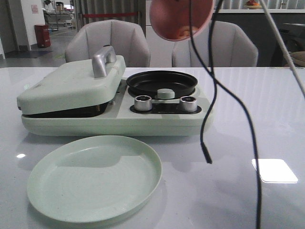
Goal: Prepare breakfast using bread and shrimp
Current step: 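Grip the pink bowl rim with the right gripper and lift it, then tip the pink bowl over the black pan to pour the shrimp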
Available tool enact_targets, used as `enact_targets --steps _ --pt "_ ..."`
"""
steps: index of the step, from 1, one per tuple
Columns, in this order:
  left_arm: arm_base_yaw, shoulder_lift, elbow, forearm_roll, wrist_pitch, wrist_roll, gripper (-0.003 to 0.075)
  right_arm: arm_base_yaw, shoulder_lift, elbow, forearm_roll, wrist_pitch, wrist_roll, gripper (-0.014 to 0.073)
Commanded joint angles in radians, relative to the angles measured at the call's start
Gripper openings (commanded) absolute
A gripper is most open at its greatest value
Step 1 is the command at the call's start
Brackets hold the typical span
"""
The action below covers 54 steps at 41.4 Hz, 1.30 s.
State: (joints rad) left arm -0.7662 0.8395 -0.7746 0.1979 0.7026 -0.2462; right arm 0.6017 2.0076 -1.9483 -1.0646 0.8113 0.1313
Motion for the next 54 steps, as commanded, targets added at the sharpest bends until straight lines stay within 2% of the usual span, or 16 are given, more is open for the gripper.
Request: enact_targets --steps 1,8,24,42,54 --pt "-0.006 -0.004 -0.028 0.012 -0.071 -0.008 0.0101 0.038 0.006 -0.084 -0.244 0.039 0.022 0.0063" --pt "-0.006 -0.004 -0.028 0.012 -0.071 -0.008 0.0101 0.089 0.087 -0.104 -0.481 0.146 0.062 0.0063" --pt "-0.006 -0.004 -0.028 0.012 -0.071 -0.008 0.0101 0.128 0.137 -0.104 -0.676 0.204 0.066 0.0063" --pt "-0.006 -0.004 -0.028 0.012 -0.071 -0.008 0.0101 0.128 0.137 -0.104 -0.794 0.273 0.066 0.0063" --pt "-0.006 -0.004 -0.028 0.012 -0.071 -0.008 0.0101 0.128 0.137 -0.11 -0.794 0.243 0.066 0.0063"
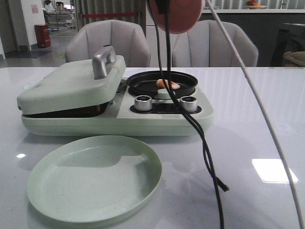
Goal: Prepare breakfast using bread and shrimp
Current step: 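Tip the pink bowl over the black pan to pour the shrimp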
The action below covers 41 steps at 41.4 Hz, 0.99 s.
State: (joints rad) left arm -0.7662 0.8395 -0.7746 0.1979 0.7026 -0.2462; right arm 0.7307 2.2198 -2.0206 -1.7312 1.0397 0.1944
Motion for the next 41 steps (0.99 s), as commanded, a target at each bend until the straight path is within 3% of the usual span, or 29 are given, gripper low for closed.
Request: enact_targets --steps 1,12,18,30,41 --pt "-0.006 -0.004 -0.028 0.012 -0.071 -0.008 0.0101 -0.001 -0.075 -0.037 -0.127 0.015 0.003 0.0063" --pt "-0.006 -0.004 -0.028 0.012 -0.071 -0.008 0.0101 -0.004 -0.079 -0.038 -0.068 0.072 0.015 0.0063" --pt "-0.006 -0.004 -0.028 0.012 -0.071 -0.008 0.0101 -0.023 -0.126 -0.039 0.073 0.078 0.015 0.0063" --pt "-0.006 -0.004 -0.028 0.012 -0.071 -0.008 0.0101 -0.133 -0.313 -0.039 0.653 0.127 -0.051 0.0063" --pt "-0.006 -0.004 -0.028 0.012 -0.071 -0.008 0.0101 -0.409 -0.511 0.021 1.265 0.162 -0.137 0.0063"
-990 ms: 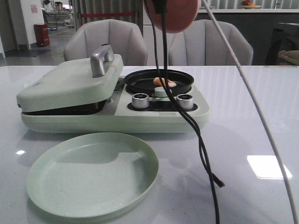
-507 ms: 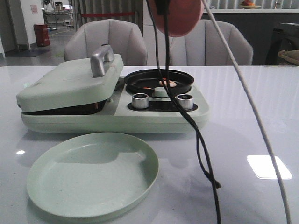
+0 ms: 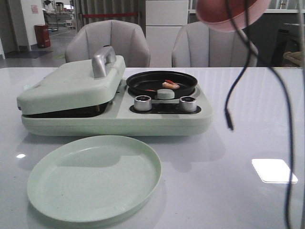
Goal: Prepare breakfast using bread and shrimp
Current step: 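Tip the pink bowl over the black pan to pour the shrimp, then lower the empty pink bowl back onto the table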
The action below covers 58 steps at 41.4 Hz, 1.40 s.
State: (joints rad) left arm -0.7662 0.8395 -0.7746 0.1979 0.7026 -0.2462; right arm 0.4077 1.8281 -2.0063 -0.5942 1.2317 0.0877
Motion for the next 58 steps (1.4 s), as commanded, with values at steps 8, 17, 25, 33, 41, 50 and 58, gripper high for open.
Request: enact_targets --steps 8,17,25,33,41,50,58 --pt "-0.006 -0.004 -0.028 0.012 -0.071 -0.008 0.0101 -0.334 -0.296 0.28 0.472 -0.192 -0.134 0.0063" --pt "-0.006 -0.004 -0.028 0.012 -0.071 -0.008 0.0101 -0.549 -0.366 0.575 0.799 -0.328 -0.287 0.0063" --pt "-0.006 -0.004 -0.028 0.012 -0.071 -0.008 0.0101 -0.602 -0.342 0.74 0.992 -0.425 -0.416 0.0063" --pt "-0.006 -0.004 -0.028 0.012 -0.071 -0.008 0.0101 -0.595 -0.266 0.786 1.03 -0.461 -0.431 0.0063" --pt "-0.006 -0.004 -0.028 0.012 -0.071 -0.008 0.0101 -0.595 -0.173 0.786 1.044 -0.472 -0.433 0.0063" --pt "-0.006 -0.004 -0.028 0.012 -0.071 -0.008 0.0101 -0.576 -0.094 0.786 1.046 -0.53 -0.438 0.0063" --pt "-0.006 -0.004 -0.028 0.012 -0.071 -0.008 0.0101 -0.561 -0.053 0.786 1.046 -0.577 -0.438 0.0066"
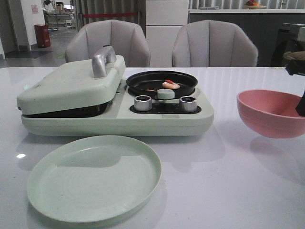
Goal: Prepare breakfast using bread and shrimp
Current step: 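Lower the empty pink bowl back onto the table, then open the right gripper and withdraw it from the bowl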
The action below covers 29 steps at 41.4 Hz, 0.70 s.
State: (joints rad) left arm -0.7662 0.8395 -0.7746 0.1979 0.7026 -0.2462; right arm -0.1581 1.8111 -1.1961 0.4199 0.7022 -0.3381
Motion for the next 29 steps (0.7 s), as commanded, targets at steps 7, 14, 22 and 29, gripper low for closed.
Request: enact_targets --steps 7,14,22,29 --pt "-0.006 -0.004 -0.028 0.012 -0.071 -0.008 0.0101 0.008 -0.005 -0.024 0.03 -0.063 -0.012 0.0104" --pt "-0.006 -0.004 -0.028 0.012 -0.071 -0.008 0.0101 0.008 0.001 -0.024 0.019 -0.066 -0.012 0.0375" --pt "-0.006 -0.004 -0.028 0.012 -0.071 -0.008 0.0101 0.008 -0.022 -0.024 0.017 -0.065 -0.013 0.0505" --pt "-0.006 -0.004 -0.028 0.012 -0.071 -0.008 0.0101 0.032 -0.121 -0.024 0.017 -0.076 -0.056 0.0505"
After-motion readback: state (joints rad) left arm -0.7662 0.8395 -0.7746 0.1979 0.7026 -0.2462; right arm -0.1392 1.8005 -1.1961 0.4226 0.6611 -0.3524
